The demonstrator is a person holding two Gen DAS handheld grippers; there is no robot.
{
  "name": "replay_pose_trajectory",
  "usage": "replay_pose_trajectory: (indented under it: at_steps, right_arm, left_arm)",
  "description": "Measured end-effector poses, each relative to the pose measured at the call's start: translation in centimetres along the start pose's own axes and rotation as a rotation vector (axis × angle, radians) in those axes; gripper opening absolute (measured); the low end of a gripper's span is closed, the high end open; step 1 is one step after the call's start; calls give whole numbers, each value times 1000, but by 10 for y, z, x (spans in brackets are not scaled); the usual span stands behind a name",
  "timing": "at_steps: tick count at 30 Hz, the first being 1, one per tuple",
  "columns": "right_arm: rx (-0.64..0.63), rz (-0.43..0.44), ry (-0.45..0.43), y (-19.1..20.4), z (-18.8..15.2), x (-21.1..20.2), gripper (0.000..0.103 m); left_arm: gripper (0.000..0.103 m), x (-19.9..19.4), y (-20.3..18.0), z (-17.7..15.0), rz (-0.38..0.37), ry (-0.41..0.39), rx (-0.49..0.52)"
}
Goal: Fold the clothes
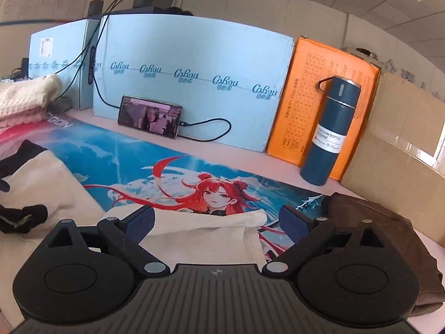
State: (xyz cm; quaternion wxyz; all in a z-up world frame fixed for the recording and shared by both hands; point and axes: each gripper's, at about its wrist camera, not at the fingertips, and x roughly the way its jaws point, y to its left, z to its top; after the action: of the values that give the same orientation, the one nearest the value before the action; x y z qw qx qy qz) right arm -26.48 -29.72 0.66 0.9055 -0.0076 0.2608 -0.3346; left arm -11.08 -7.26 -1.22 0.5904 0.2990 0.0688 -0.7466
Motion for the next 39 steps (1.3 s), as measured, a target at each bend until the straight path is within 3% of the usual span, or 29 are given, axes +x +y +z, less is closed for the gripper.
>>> replay_pose_trajectory:
  at_steps: [7,11,13,16,17,19,20,22,24,27,31,34,39]
  right_arm:
    - [-148,36,121,8,-2,32,96]
    - [-209,73,128,18,3,45,96]
    - [-261,84,146,25,6,52,96]
    - [-351,55,160,38,7,58,95]
    - [-371,64,149,41,9,58,94]
    - [-398,99,146,44,11,61,93]
    - [-411,117,145,46,12,62,91]
    - [-432,155,148,47,15,64,76]
    - [-438,172,174,46,16,67,32]
    - [-434,182,192,44,13,72,11]
    - [-365,175,147,35,16,81,7]
    - [-309,117,95,25,22,92,7]
    - [-298,58,77,19,32,121,6]
  left_arm:
    - [35,-6,21,-7,16,-18,-145]
    - [36,6,9,-8,-49,31,-101]
    - [37,9,5,-9,-25,46,-71]
    - [38,10,13,-8,5,45,-104]
    - [35,10,14,-8,27,44,-104]
    - [17,12,15,-8,51,42,-90]
    - [9,12,17,-7,67,39,-91]
    - [9,12,20,-5,116,21,-94]
    - [8,11,29,-1,185,-11,-116]
    - [8,13,46,9,292,-63,-132]
    - [8,33,78,24,393,-95,-110]
    - [8,61,110,30,480,-64,-89]
    - [8,103,153,30,473,3,-148]
